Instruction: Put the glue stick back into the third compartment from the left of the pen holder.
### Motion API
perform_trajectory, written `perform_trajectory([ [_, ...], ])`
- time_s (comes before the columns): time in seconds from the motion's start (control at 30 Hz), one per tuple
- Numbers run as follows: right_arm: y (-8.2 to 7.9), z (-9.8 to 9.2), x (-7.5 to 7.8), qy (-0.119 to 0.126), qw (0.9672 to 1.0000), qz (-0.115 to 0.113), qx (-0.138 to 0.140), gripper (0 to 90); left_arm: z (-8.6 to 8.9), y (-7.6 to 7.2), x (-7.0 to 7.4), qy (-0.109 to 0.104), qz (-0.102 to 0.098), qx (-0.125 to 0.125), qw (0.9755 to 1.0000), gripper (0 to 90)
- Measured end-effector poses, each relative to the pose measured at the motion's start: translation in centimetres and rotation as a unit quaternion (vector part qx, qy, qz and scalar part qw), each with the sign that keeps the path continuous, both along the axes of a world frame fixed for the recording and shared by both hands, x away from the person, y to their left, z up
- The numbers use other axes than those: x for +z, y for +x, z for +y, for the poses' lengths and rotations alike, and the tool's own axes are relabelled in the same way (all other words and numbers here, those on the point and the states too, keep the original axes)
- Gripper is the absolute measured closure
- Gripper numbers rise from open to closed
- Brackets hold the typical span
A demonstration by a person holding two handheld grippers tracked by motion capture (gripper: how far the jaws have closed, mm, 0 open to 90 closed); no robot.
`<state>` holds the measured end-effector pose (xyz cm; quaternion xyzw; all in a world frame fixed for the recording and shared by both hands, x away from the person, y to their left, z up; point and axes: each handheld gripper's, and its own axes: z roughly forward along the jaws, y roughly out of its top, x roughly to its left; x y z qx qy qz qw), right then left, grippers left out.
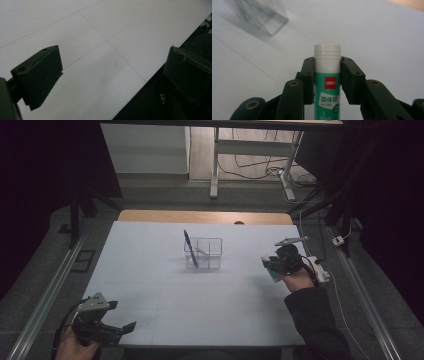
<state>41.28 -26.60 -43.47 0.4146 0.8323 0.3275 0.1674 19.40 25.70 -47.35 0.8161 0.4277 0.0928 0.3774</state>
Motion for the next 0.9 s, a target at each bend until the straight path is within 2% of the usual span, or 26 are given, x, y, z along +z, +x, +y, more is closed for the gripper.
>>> perform_trajectory([
  [0.17,-0.4,1.0,1.1,0.035,0.9993,-0.013,0.008,65.3,0.0,0.0,0.0,0.001,0.000,0.001,1.0000,2.0],
  [0.33,-0.7,2.4,2.0,0.055,0.9979,-0.024,0.025,65.3,-0.1,0.0,0.0,0.002,0.001,0.000,1.0000,2.2],
  [0.67,-0.5,4.8,3.6,0.075,0.9948,-0.049,0.047,65.4,0.0,0.0,0.0,-0.001,0.002,0.002,1.0000,2.3],
  [0.9,0.1,6.4,3.9,0.088,0.9928,-0.058,0.056,65.3,0.1,0.0,0.0,-0.005,0.002,0.004,1.0000,2.5],
])
